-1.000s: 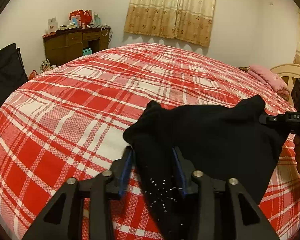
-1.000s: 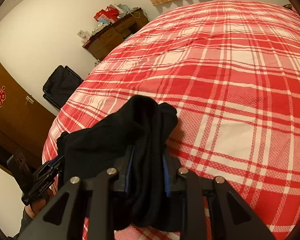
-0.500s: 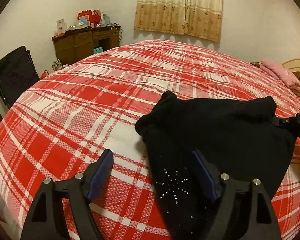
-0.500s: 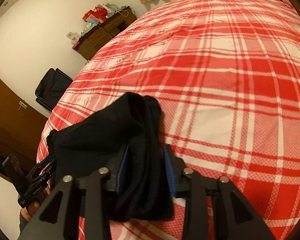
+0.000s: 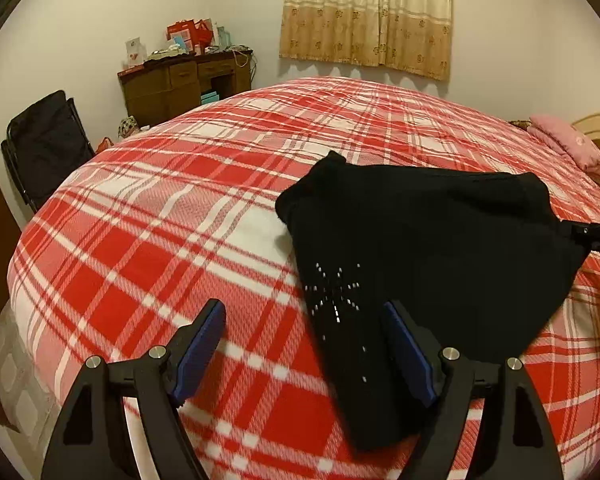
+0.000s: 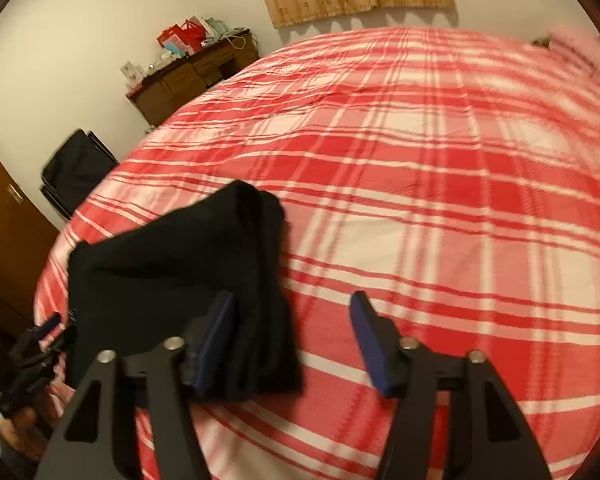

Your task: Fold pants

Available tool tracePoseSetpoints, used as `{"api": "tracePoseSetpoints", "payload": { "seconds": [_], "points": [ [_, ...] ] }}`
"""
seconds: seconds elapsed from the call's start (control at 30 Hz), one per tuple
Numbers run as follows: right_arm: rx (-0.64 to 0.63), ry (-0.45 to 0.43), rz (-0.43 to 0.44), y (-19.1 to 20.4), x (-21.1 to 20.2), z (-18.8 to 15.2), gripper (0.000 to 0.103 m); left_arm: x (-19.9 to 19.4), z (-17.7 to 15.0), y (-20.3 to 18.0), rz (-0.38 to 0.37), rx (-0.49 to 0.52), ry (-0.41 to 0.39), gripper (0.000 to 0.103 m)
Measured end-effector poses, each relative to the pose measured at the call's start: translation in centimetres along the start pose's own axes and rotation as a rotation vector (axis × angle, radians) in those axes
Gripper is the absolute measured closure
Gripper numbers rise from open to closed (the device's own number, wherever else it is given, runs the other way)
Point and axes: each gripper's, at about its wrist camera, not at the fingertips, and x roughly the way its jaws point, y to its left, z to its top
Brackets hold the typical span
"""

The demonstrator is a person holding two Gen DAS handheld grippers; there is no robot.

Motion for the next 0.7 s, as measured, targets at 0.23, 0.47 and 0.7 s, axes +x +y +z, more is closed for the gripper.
{"api": "tracePoseSetpoints", "payload": {
  "seconds": [0.23,0.47,0.7],
  "points": [
    [-0.089,-0.048,-0.136,1.7,-3.5,-1.1,0.032,-3.4,0.0,-1.4,-0.007,0.017,-0.042,0.022],
    [-0.234,-0.168,-0.186,5.3,-11.2,-4.5,0.010,-7.8,0.4,-2.6,-0.031,0.018,-0.112,0.022],
    [-0.303,-0.297,-0.185,8.1,-16.5,-5.6,0.004,-12.8,1.0,-3.3,-0.024,0.028,-0.197,0.021]
  ]
}}
